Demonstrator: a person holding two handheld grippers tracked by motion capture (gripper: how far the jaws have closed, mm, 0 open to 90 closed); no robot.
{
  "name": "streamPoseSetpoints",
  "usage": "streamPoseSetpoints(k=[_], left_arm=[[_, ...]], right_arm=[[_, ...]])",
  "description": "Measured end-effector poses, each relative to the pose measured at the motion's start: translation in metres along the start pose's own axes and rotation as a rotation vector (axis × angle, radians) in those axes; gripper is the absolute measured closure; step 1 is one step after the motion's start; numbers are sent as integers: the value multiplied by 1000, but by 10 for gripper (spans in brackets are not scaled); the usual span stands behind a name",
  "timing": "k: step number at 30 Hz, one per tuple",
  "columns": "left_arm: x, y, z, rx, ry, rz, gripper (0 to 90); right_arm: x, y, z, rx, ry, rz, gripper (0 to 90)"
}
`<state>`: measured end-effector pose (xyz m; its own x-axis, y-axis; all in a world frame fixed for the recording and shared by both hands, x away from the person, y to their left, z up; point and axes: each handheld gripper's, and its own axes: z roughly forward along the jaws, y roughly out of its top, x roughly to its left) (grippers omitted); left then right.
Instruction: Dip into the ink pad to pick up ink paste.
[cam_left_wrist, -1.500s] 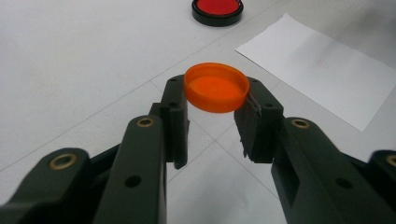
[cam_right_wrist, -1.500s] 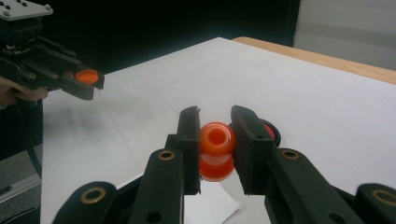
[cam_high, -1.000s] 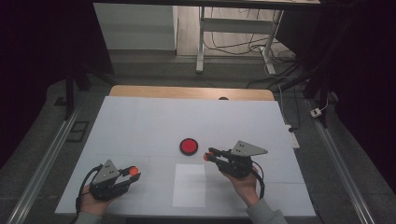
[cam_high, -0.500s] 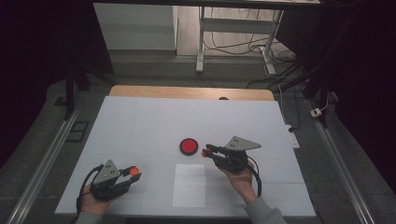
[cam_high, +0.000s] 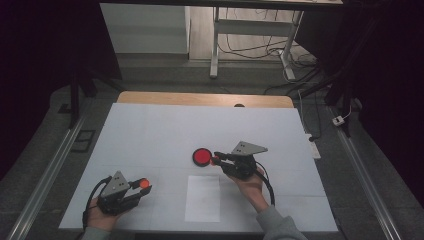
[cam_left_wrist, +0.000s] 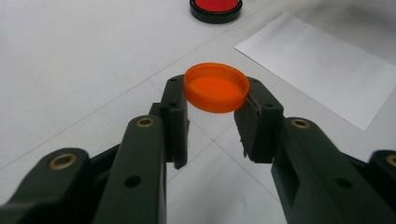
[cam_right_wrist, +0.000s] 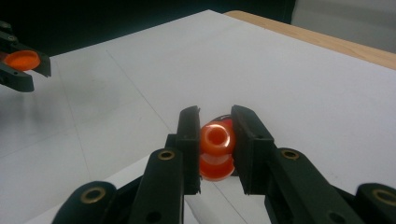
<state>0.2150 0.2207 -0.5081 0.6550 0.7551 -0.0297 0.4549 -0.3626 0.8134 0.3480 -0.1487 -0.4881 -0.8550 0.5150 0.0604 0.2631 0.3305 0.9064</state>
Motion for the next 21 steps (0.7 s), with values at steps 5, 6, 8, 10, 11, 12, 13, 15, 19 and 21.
streamPoseSetpoints(k=[5, 6, 8, 10, 11, 12, 13, 15, 19, 21], left_arm=[[0, 0, 0, 2, 0, 1, 654], [0, 0, 0, 1, 0, 0, 655], [0, 0, 0, 0, 0, 0, 655], [-1, 0, 0, 1, 0, 1, 655], [0, 0, 0, 2, 0, 1, 654], [0, 0, 0, 2, 0, 1, 655], [0, 0, 0, 3, 0, 1, 654], [0, 0, 0, 3, 1, 2, 654], [1, 0, 0, 0, -4, -2, 654], [1, 0, 0, 2, -6, -1, 655]], right_arm=[[0, 2, 8, 8, 5, -6, 726], [0, 3, 9, 15, 5, -12, 725], [1, 4, 12, 16, 5, -14, 725], [2, 6, 13, 17, 4, -22, 725], [1, 6, 14, 13, 2, -22, 725], [1, 7, 15, 15, 4, -19, 725], [0, 8, 17, 13, 1, -16, 725], [-2, 9, 20, 17, -3, -11, 725], [-4, 13, 28, 38, -9, -14, 725], [-4, 15, 32, 49, -16, -20, 725]])
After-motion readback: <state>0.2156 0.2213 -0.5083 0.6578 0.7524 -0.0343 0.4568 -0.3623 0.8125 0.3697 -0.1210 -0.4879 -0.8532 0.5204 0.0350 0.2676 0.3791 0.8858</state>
